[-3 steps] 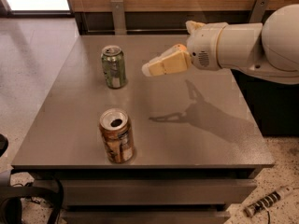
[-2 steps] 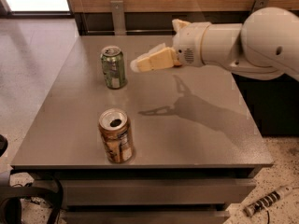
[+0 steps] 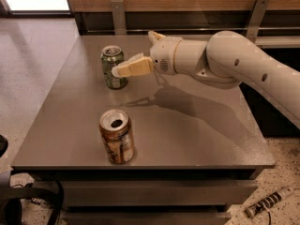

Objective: Pick green can

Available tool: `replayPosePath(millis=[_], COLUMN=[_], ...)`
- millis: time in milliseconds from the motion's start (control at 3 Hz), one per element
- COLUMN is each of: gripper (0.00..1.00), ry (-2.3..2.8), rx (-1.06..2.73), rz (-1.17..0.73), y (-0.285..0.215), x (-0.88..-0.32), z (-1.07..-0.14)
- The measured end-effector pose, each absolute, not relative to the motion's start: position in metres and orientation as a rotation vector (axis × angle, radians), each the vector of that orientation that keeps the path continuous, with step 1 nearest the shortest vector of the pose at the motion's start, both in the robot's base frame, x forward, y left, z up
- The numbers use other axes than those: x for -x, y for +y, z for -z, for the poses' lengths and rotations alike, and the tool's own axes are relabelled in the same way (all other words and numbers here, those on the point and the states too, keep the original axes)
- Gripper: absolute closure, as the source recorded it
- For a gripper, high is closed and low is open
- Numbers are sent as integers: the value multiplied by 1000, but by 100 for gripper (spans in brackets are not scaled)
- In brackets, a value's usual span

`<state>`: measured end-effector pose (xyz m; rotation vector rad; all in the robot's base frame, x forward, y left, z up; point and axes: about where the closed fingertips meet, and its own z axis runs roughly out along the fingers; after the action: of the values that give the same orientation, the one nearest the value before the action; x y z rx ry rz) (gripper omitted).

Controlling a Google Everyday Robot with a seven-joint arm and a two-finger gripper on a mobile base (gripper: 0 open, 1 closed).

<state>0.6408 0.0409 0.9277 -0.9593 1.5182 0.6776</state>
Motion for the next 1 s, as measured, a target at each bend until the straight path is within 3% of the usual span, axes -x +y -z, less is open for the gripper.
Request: replayPosePath(millis=[667, 1000], gripper=[0, 10], ry=[1479, 1448], rx=[906, 914], rz=[-724, -743], y=[65, 86], x=[-653, -660], z=[-899, -894])
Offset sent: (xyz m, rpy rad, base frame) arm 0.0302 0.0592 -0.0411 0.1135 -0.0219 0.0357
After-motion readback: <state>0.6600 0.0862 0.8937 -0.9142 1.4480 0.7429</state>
